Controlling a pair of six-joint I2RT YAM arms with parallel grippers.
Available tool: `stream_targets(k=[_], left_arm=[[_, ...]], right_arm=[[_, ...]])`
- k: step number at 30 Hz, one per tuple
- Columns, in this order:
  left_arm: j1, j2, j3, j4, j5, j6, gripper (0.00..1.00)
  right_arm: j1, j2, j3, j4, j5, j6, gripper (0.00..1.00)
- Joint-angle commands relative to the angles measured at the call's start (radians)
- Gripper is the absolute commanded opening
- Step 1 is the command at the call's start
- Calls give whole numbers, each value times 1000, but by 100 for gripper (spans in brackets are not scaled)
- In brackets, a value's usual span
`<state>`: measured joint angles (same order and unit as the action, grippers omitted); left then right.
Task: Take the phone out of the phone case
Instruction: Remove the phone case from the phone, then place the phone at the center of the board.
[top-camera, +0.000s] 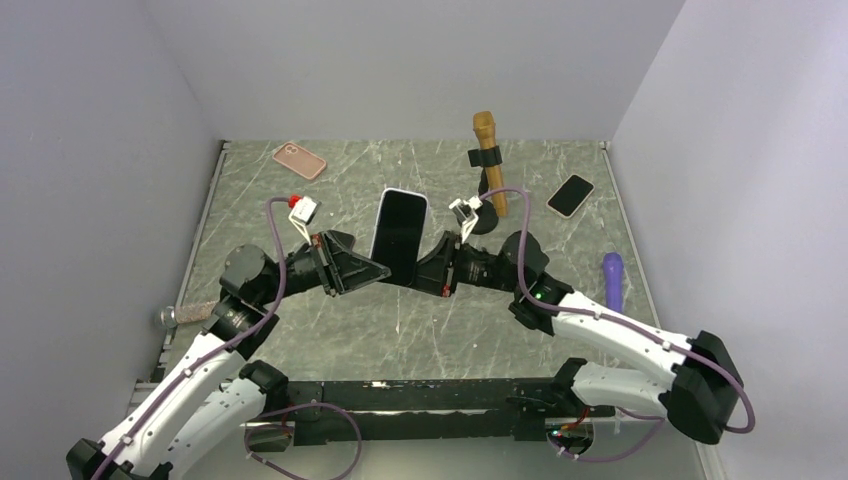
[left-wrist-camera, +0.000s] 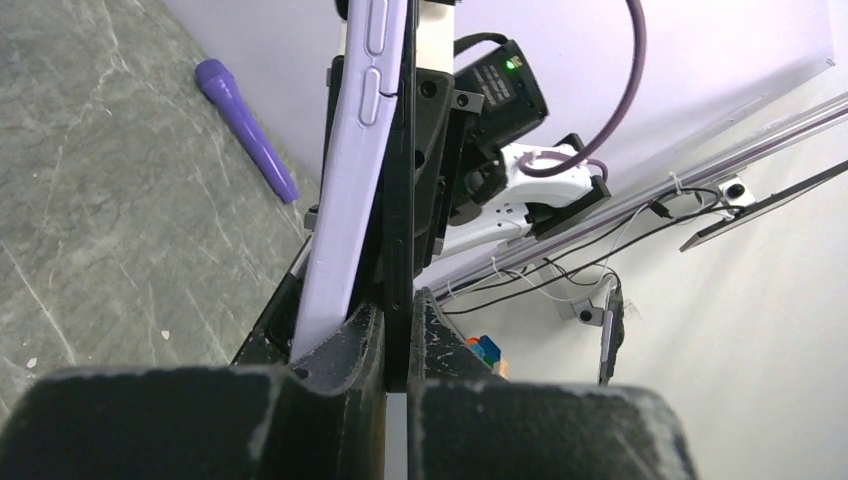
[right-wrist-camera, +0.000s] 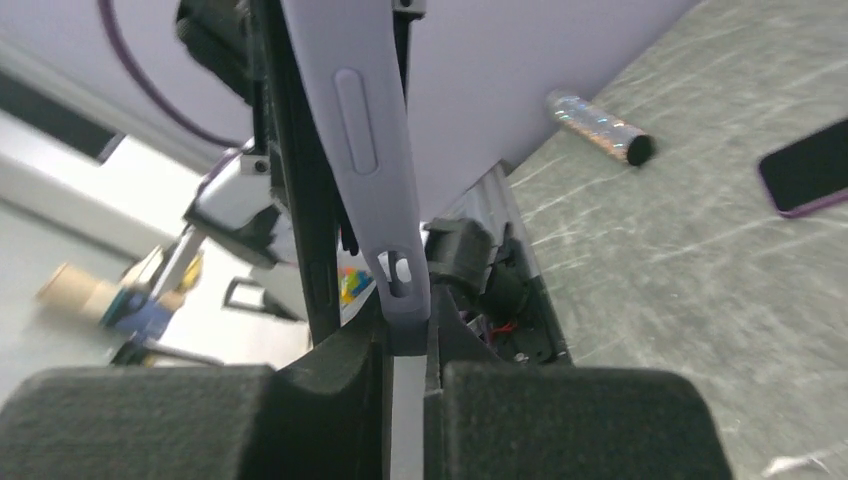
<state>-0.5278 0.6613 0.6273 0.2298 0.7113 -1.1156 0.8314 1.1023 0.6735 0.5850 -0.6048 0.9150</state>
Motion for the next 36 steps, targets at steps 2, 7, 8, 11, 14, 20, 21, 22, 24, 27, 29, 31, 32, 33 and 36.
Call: stream_targets(k=[2,7,8,11,14,20,21,22,24,27,29,31,32,33,36], left_arm=[[-7,33,-33,81,121,-16,0],[-7,21,-56,-38,122,64,0],[-7,13,-37,-124,103,126,0],[-7,-6,9,-361,39,272,0],[-6,-19,10,-471,-56,364,0],[34,163,117,-748,-335,621,0],[62,203,120,-741,-323,642,0],[108,245,122,-725,-292,654,0],[203,332,103,-656,-190,666,0],[303,463,117,-617,-80,690,0],[336,548,143,-618,-53,722,0],[353,621,164,-618,-22,743,0],[359,651,172,-619,1,748,0],[364,677,176,-616,16,754,0],[387,744,189,-618,14,772,0]], right_arm=[[0,-108,113,-331,534,-146,0],[-67,-84,253,-566,735,-281,0],[-76,-79,285,-626,777,-310,0],[-82,-84,339,-712,846,-390,0],[-83,-132,345,-720,798,-437,0],[-74,-239,327,-712,631,-444,0],[-72,-252,326,-712,613,-443,0],[-69,-266,326,-714,589,-444,0],[-68,-292,328,-724,570,-444,0],[-66,-323,331,-748,567,-446,0],[-64,-339,331,-758,559,-447,0],[-64,-349,330,-757,546,-449,0],[-64,-354,330,-757,540,-450,0],[-64,-356,328,-756,536,-452,0],[-65,-364,320,-745,526,-455,0]])
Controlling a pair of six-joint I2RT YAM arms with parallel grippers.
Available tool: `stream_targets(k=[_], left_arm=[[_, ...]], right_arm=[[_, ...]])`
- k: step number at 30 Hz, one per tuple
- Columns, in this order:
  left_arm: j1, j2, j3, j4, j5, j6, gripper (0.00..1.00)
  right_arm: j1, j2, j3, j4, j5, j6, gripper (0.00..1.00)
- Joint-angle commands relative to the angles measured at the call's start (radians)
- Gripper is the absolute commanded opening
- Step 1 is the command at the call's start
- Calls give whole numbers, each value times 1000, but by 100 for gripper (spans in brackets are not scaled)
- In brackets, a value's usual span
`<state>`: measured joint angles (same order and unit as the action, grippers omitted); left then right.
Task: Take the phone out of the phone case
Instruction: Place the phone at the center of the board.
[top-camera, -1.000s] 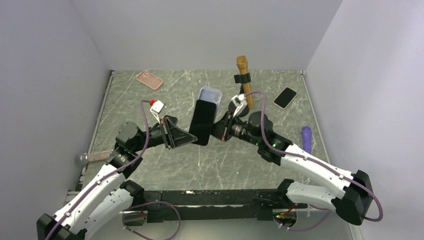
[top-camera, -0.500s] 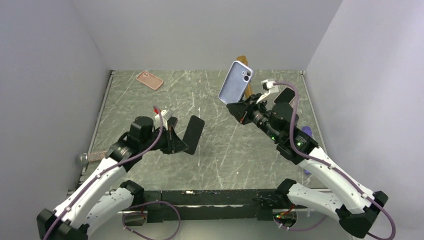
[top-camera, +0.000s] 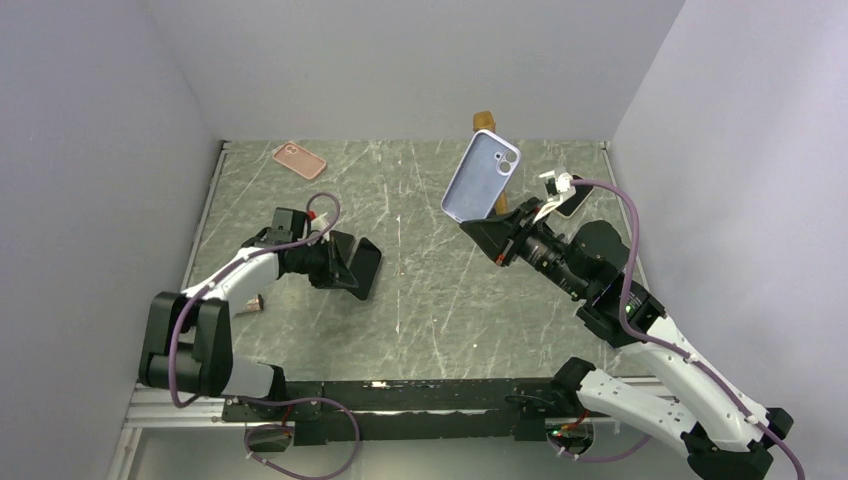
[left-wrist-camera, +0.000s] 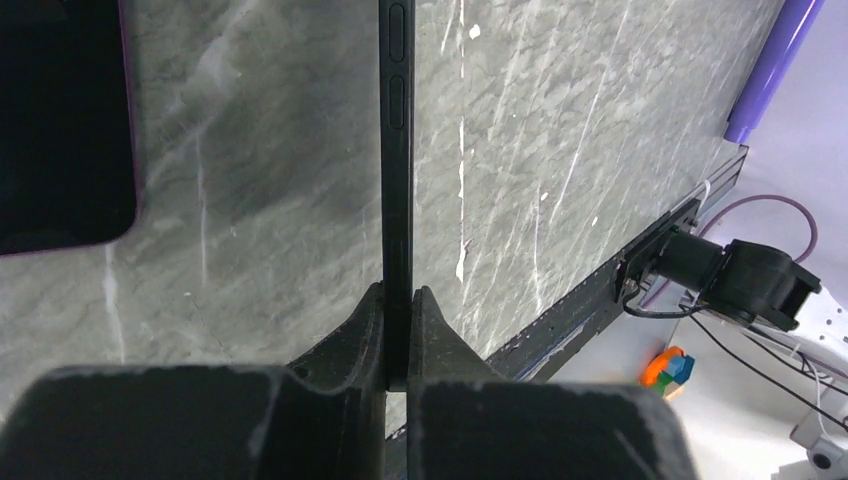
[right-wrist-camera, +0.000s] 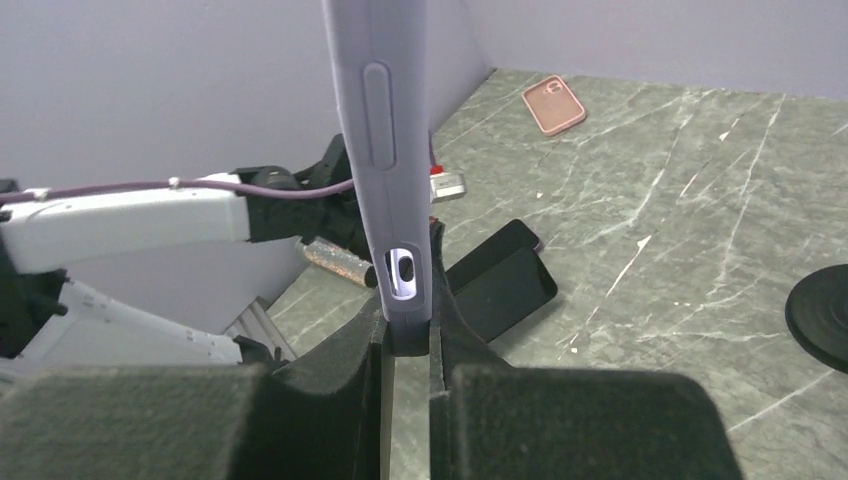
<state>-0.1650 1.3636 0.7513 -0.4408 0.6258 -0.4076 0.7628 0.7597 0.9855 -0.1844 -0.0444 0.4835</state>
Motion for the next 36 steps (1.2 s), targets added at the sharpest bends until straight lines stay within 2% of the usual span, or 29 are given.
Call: stream_targets(k=[1,5,14,19,27,30,36], left_arm=[[36,67,67,58,110,67,0],[69,187,93,73,172,62,0],[71,293,140,59,131,50,1],[71,273,108,16,71,59,13],[78,290,95,-6,44,61,26],[77,278,90,-12,20,63,35],[80,292,116,-33,-11,70,37]], right_arm=[[3,-22,5,30,-37,-25,0],[5,-18,-2,39,-45,-28,0],[4,-1,-12,68,-67,-22,0],[5,-13,-14,64,-74,-18,0],[4,-1,-13,76,-83,-14,0],[4,0,-23,87,-89,-7,0],[5,-8,-34,93,-92,1,0]])
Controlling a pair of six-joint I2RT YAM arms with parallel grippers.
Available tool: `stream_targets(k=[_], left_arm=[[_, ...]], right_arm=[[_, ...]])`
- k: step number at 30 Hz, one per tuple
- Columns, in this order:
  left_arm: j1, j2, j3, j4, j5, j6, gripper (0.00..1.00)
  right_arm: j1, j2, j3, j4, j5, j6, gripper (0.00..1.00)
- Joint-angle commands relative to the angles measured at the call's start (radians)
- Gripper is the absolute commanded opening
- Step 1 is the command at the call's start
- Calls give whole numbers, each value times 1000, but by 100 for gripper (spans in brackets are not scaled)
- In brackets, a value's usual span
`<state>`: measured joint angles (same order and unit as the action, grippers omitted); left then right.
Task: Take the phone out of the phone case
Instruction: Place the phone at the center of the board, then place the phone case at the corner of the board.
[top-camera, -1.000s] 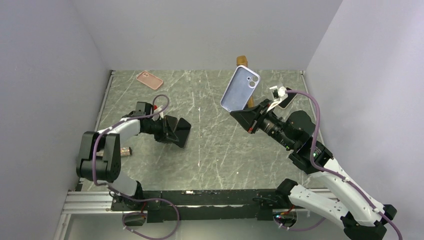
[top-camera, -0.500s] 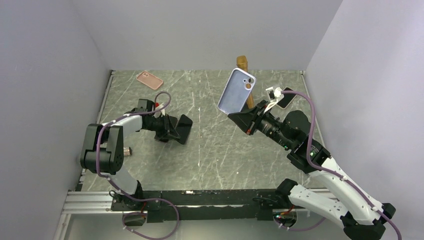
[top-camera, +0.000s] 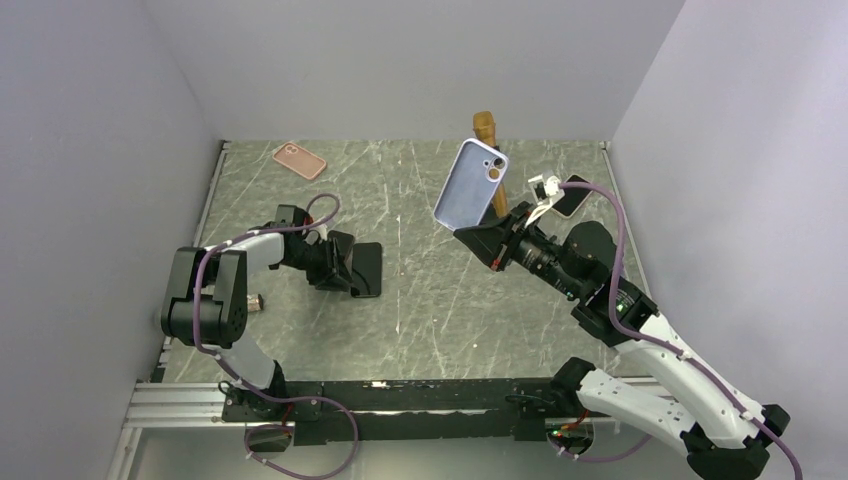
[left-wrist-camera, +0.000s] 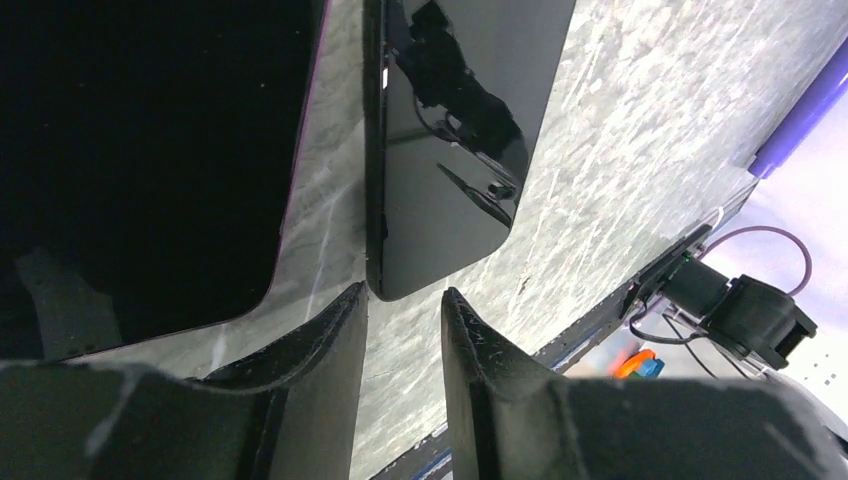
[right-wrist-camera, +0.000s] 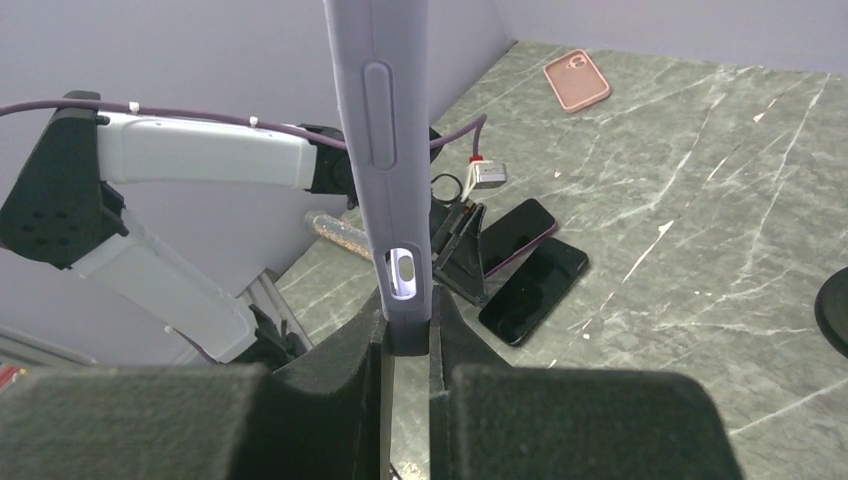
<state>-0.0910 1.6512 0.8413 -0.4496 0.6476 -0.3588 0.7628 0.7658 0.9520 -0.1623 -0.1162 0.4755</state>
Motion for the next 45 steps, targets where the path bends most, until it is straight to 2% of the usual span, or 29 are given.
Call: stream_targets(k=[1,5,7,11,13,15,18,20,25,27,30,34,39,43,44,45], left_arm=[[7,-4,29,-28,-54,21,37],[4,-84,36,-44,-172,22,39],[-6,-168,20,-27,-212,28,46],[-30,-410,-60,65,-202,27,69],[-30,-590,-134,147,-154,-1,88],[-30,-812,-179,224,-113,-33,98],[-30,-1035,-179,276,-100,-89,99],[-30,-1103,-148,288,-41,-116,99],[-43,-1038,-134,333,240,-260,98],[-89,-1037,-147,346,247,-286,98],[-203,-1037,-129,290,192,-238,98],[-303,-1036,-122,305,157,-231,94],[-309,-1025,-94,276,122,-218,63],[-309,-1024,-76,251,91,-202,47],[-309,-1026,-75,249,76,-201,39],[-309,-1026,-73,247,63,-199,25]], right_arm=[[5,-14,-1,70,-20,11,0],[6,-15,-5,71,-25,15,0],[6,-10,-8,72,-31,18,0],[8,23,-2,58,-66,11,0],[11,59,15,27,-100,0,0],[14,108,43,-15,-144,-19,0],[19,189,80,-61,-262,-60,0],[23,226,88,-60,-374,-83,0],[48,283,83,-19,-519,-92,0],[70,299,89,-14,-527,-91,0],[107,332,107,-10,-532,-93,0],[158,370,138,-27,-508,-112,0],[200,379,152,-30,-481,-127,0],[206,376,151,-42,-477,-138,0],[208,377,152,-46,-479,-142,0],[210,378,152,-49,-478,-145,0]])
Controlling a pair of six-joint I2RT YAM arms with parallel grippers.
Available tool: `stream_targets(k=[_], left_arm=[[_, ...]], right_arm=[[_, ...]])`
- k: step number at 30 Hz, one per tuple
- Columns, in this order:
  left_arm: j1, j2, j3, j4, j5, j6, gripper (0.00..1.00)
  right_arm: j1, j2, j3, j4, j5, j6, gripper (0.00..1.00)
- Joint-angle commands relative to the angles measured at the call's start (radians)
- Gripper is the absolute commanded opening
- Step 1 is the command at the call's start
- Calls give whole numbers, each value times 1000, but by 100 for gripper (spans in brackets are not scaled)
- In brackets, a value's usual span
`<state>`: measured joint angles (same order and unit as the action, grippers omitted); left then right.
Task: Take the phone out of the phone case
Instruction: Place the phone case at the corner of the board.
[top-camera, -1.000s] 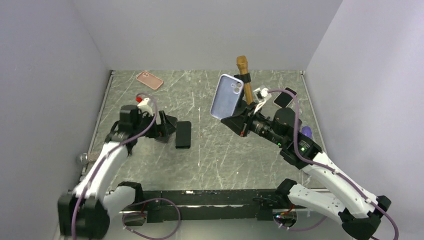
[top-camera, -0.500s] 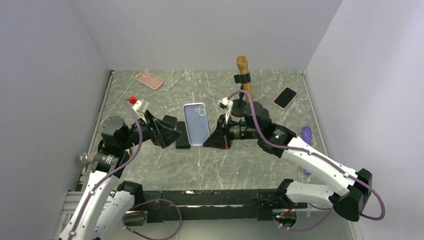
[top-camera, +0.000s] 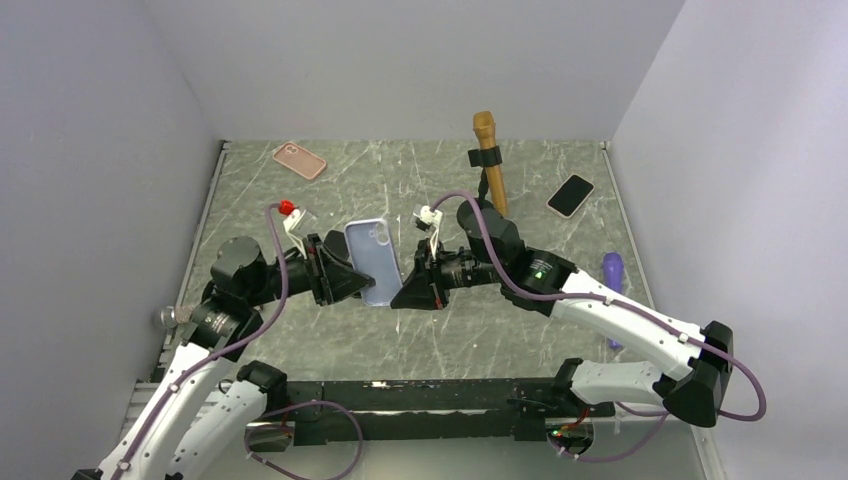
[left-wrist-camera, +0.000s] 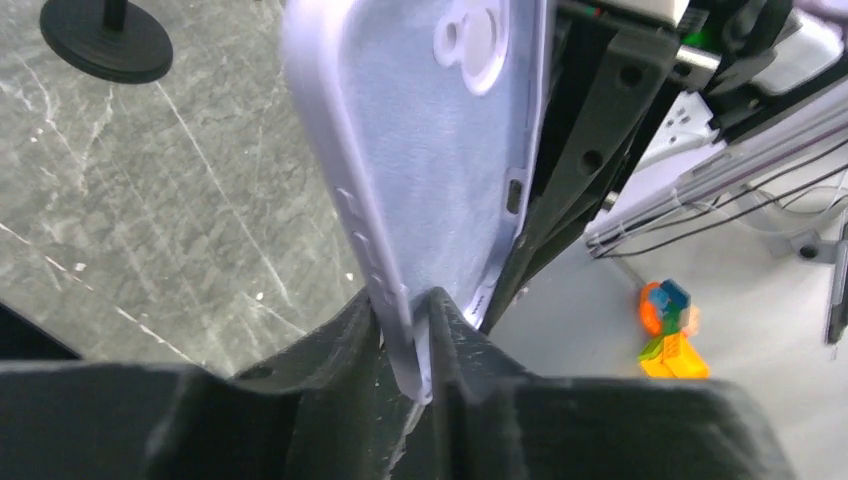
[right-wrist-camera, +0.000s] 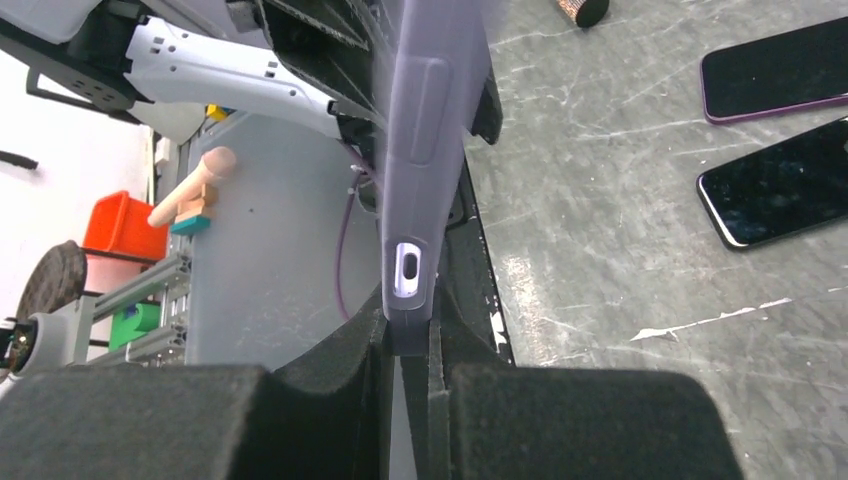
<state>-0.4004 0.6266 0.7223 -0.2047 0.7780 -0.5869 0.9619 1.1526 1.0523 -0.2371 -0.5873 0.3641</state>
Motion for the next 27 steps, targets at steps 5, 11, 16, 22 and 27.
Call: stream_targets(k=[5,11,16,22,27], left_arm=[[8,29,121,-244,-414,3,0],[218,193,189,-425,-590,-131,0],[475,363,130,-223,-475,-235,0],[637,735,262,-36,-489,-294,0],[695,1157,537,47,-370,-255,0]], right_arm=[[10,-58,62,-49,307,-6,55],[11,-250,-24,-96,877,90,99],[9,-403,-88,-50,870,83,99],[9,-508,-81,-130,955,94,99],[9,-575,-82,-167,980,102,99]])
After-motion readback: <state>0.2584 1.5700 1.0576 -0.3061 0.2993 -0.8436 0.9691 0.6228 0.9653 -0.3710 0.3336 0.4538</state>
